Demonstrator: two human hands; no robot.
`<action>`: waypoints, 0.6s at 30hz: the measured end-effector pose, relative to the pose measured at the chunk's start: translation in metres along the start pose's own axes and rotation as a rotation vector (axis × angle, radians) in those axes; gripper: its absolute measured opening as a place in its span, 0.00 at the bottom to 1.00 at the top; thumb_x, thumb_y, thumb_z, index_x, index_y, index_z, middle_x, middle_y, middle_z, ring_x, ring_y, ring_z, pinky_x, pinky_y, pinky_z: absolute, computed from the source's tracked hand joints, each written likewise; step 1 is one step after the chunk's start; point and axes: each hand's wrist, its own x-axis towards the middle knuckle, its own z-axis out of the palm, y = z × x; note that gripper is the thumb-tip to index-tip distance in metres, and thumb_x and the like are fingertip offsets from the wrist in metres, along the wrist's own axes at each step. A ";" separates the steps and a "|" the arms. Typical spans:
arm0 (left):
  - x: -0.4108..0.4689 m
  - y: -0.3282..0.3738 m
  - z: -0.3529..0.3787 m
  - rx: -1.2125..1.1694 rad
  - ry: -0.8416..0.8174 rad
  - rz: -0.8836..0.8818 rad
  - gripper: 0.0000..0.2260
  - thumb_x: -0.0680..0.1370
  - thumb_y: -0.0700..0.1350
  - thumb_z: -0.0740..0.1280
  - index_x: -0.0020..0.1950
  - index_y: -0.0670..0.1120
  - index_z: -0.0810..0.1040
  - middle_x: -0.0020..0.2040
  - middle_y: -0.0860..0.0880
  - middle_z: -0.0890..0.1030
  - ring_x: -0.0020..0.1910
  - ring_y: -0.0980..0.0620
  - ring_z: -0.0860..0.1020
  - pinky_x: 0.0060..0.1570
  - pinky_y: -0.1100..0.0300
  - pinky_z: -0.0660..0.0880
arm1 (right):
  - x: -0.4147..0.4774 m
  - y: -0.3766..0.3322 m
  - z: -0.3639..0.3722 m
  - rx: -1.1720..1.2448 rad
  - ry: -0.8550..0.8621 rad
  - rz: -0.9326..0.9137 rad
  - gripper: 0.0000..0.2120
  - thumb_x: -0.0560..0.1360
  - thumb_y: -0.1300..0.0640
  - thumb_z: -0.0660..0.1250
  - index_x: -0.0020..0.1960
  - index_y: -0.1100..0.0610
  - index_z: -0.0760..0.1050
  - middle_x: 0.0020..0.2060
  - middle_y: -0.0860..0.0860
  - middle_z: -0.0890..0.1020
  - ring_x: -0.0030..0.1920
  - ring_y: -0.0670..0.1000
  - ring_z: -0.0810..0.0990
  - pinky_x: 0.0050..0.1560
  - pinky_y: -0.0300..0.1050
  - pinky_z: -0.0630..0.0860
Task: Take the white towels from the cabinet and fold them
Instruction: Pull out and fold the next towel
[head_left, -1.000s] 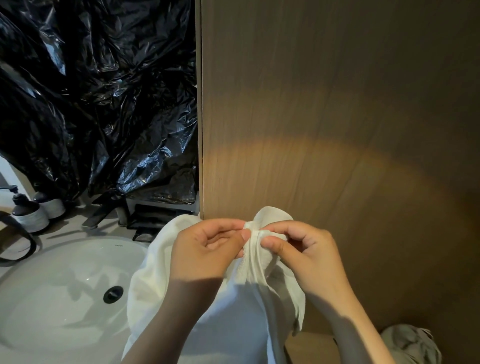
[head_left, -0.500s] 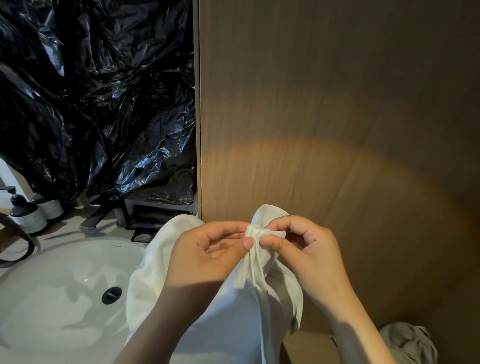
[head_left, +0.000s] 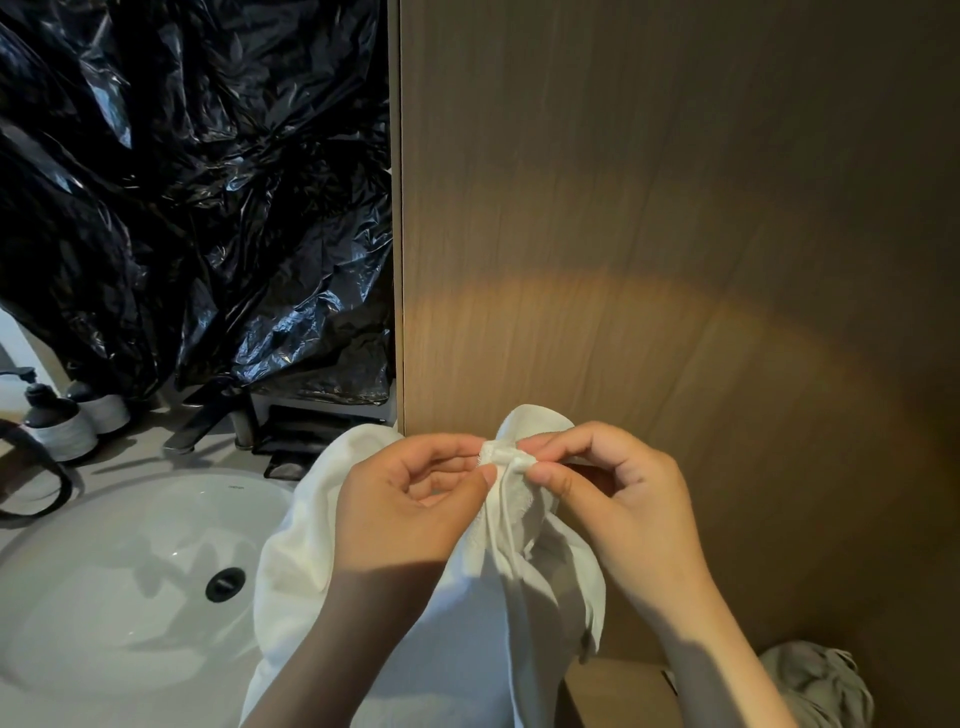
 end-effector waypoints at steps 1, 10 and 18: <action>0.000 0.000 0.000 0.000 0.003 -0.001 0.09 0.70 0.32 0.73 0.45 0.44 0.84 0.39 0.48 0.86 0.39 0.51 0.84 0.42 0.61 0.81 | 0.000 0.001 0.000 0.007 0.000 -0.002 0.06 0.71 0.67 0.73 0.40 0.57 0.83 0.43 0.46 0.86 0.46 0.46 0.84 0.48 0.38 0.80; -0.008 0.006 0.002 -0.095 -0.089 -0.008 0.11 0.68 0.32 0.75 0.47 0.45 0.84 0.41 0.47 0.86 0.40 0.52 0.84 0.41 0.66 0.78 | -0.001 0.004 0.001 -0.002 0.033 -0.031 0.04 0.72 0.66 0.72 0.41 0.59 0.83 0.38 0.49 0.84 0.41 0.48 0.82 0.44 0.46 0.79; -0.003 0.001 0.002 -0.045 0.000 0.056 0.13 0.69 0.29 0.74 0.46 0.46 0.83 0.40 0.48 0.85 0.38 0.52 0.83 0.40 0.65 0.79 | 0.004 0.003 0.003 0.000 -0.025 -0.053 0.06 0.71 0.65 0.74 0.42 0.55 0.82 0.38 0.46 0.84 0.39 0.45 0.81 0.40 0.35 0.76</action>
